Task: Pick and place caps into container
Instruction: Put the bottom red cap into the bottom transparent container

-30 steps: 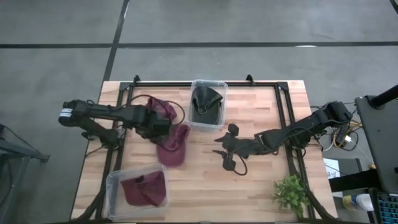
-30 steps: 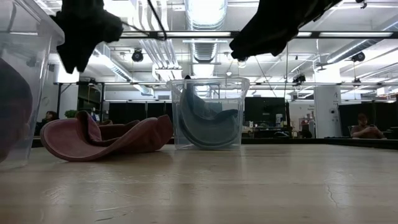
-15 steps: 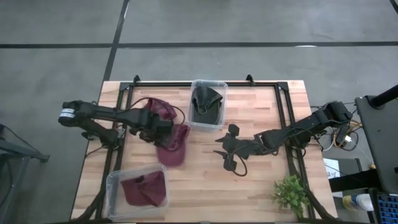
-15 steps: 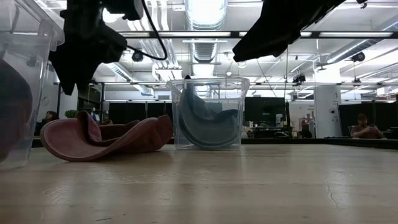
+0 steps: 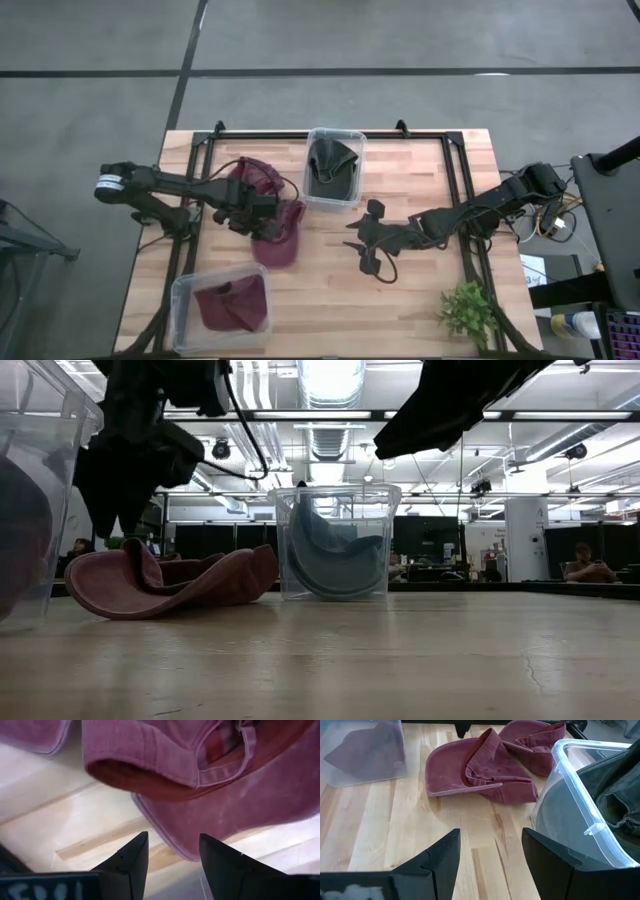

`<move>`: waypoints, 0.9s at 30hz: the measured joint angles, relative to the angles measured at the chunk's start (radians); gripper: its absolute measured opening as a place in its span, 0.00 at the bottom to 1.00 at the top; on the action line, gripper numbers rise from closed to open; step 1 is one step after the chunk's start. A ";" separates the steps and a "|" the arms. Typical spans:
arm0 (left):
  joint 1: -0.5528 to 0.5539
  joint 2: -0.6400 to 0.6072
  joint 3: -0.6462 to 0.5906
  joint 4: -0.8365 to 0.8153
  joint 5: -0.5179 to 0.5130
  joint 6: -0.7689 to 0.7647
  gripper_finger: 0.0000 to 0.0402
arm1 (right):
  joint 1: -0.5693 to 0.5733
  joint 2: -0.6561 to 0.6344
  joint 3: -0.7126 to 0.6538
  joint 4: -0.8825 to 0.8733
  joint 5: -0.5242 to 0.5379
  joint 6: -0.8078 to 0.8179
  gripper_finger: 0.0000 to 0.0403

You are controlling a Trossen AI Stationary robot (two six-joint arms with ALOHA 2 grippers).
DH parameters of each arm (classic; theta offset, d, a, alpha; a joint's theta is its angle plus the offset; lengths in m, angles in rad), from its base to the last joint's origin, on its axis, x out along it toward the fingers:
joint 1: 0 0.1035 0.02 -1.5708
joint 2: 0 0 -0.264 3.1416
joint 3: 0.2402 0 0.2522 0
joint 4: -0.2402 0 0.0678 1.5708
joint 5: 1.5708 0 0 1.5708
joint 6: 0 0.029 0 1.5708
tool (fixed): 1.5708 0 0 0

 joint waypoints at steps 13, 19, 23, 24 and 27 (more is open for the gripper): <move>0.018 0.000 -0.117 0.079 0.032 0.000 0.42 | 0.000 0.000 0.000 0.000 -0.001 -0.002 0.52; 0.019 0.000 -0.133 0.157 0.038 0.015 0.42 | 0.000 0.000 0.000 0.000 -0.001 -0.003 0.52; 0.020 0.000 -0.133 0.168 0.029 0.042 0.41 | 0.000 0.000 0.000 0.000 -0.001 0.000 0.52; 0.021 0.000 -0.133 0.169 0.026 0.042 0.40 | 0.000 0.000 0.000 0.000 -0.001 0.000 0.52; 0.028 0.000 -0.135 0.168 0.021 0.040 0.37 | 0.000 0.000 0.000 0.000 -0.001 0.000 0.52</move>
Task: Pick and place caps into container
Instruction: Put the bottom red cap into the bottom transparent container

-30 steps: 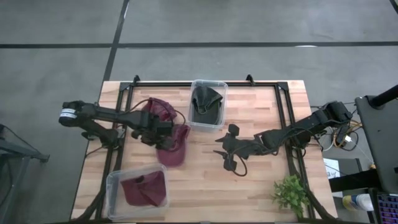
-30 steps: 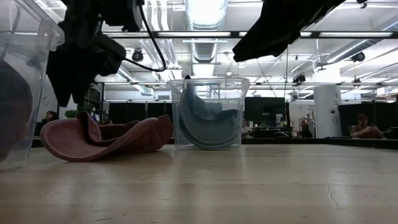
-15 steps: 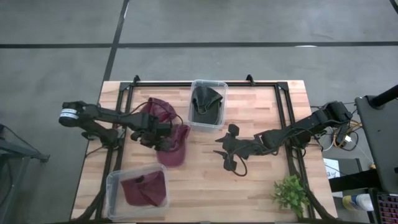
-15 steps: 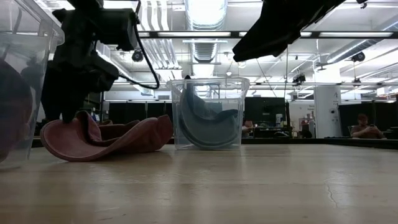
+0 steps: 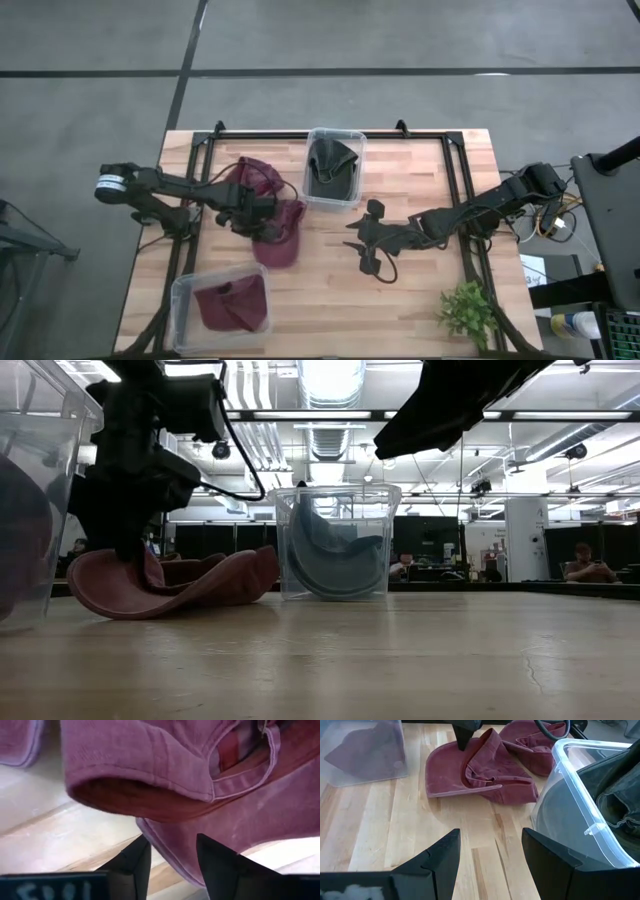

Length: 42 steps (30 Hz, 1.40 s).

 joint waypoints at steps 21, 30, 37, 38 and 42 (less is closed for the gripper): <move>0.021 -0.045 0.051 -0.011 -0.011 0.099 0.02 | 0.000 0.000 0.000 -0.006 0.000 0.000 0.52; 0.021 -0.073 0.222 -0.251 -0.110 0.186 0.02 | 0.000 0.000 0.000 -0.005 0.000 0.008 0.52; 0.021 -0.073 0.313 -0.422 -0.117 0.272 0.02 | 0.000 0.000 0.000 -0.006 0.000 0.018 0.52; 0.021 -0.073 0.330 -0.457 -0.139 0.277 0.02 | 0.000 0.000 0.000 -0.005 0.000 0.019 0.52; 0.021 -0.075 0.407 -0.554 -0.218 0.300 0.02 | 0.000 0.000 0.000 -0.005 0.000 0.019 0.52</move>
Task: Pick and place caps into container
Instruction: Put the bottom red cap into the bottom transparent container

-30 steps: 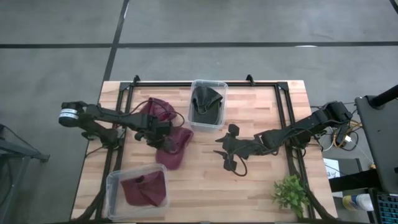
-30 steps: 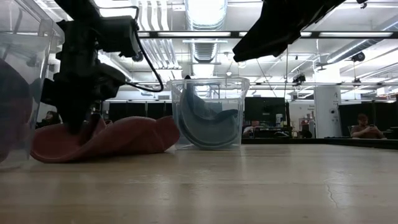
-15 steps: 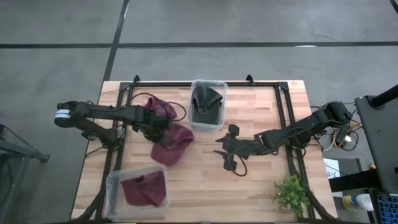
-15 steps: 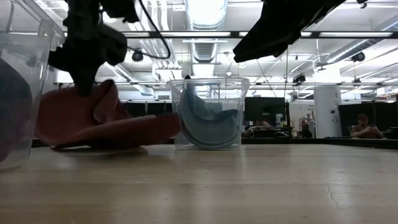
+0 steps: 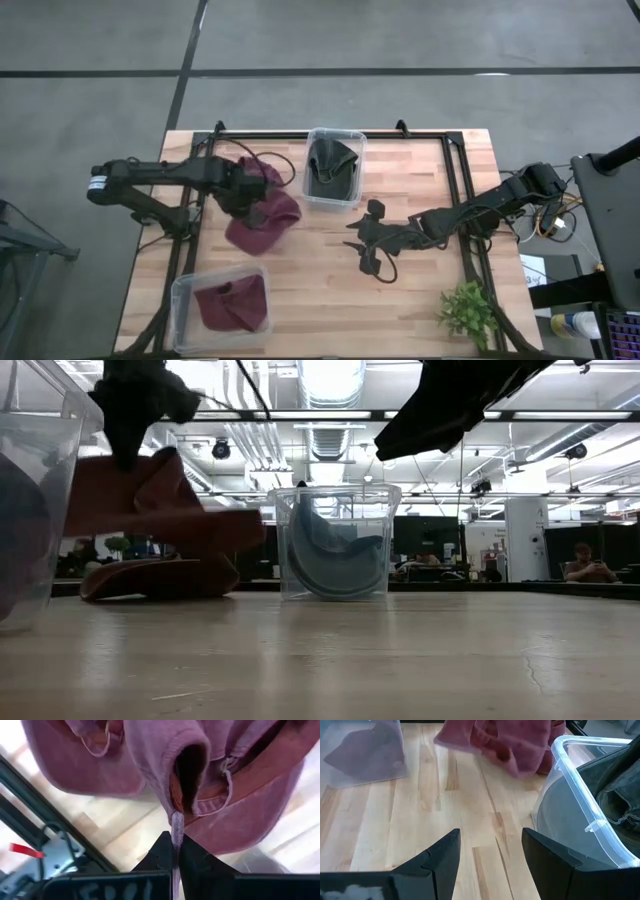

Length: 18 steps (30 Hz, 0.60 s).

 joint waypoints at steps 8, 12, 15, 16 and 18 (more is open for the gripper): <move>0.003 0.000 0.223 -0.118 -0.046 0.162 0.02 | 0.000 0.000 0.000 0.000 0.000 0.006 0.52; 0.002 -0.005 0.347 -0.133 -0.045 0.256 0.02 | 0.000 0.000 -0.001 0.000 0.000 0.008 0.52; 0.002 -0.007 0.435 -0.137 -0.038 0.294 0.02 | 0.000 0.000 -0.003 0.000 0.001 0.008 0.52; 0.002 -0.007 0.462 -0.135 -0.034 0.298 0.02 | 0.000 0.000 -0.003 -0.001 0.001 0.008 0.52; 0.003 -0.008 0.504 -0.136 0.003 0.290 0.02 | 0.000 0.000 -0.004 0.000 0.001 0.008 0.52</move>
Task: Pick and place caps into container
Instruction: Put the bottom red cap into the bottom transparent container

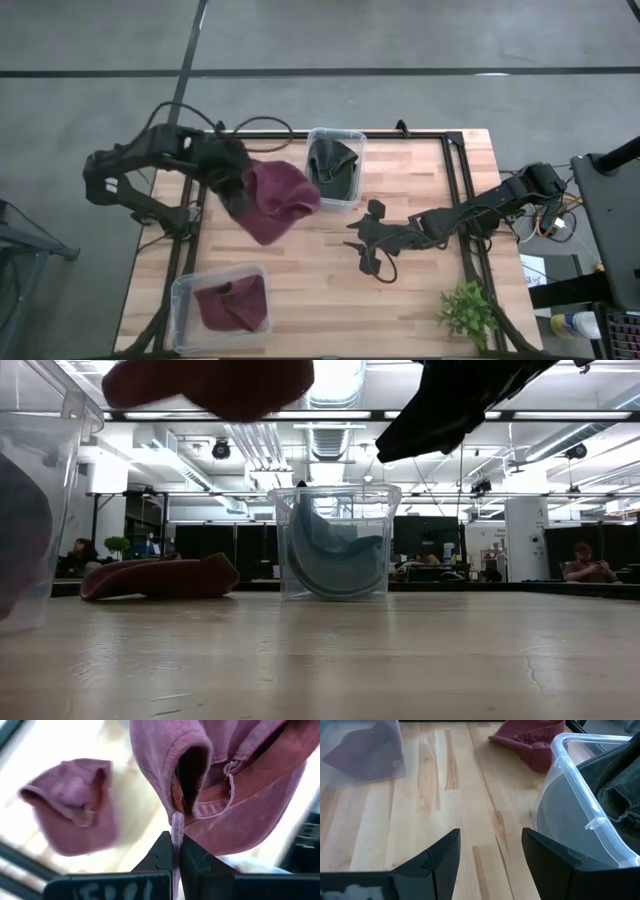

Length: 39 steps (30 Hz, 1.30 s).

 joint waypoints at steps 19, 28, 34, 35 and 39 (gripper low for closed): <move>-0.403 0.042 -0.010 0.000 0.233 -0.340 0.02 | 0.000 0.000 -0.001 0.006 0.001 0.023 0.52; -0.646 0.087 -0.012 0.001 0.112 -0.460 0.02 | 0.000 0.000 -0.001 0.006 0.001 0.035 0.52; -0.706 0.121 -0.076 0.001 0.112 -0.489 0.02 | 0.000 0.000 -0.001 0.006 0.001 0.060 0.52; -0.709 0.125 -0.092 0.000 0.115 -0.491 0.03 | 0.000 0.000 -0.001 0.007 0.001 0.060 0.52; -0.709 0.144 -0.159 0.002 0.186 -0.516 0.03 | 0.000 0.000 -0.001 0.008 0.001 0.060 0.52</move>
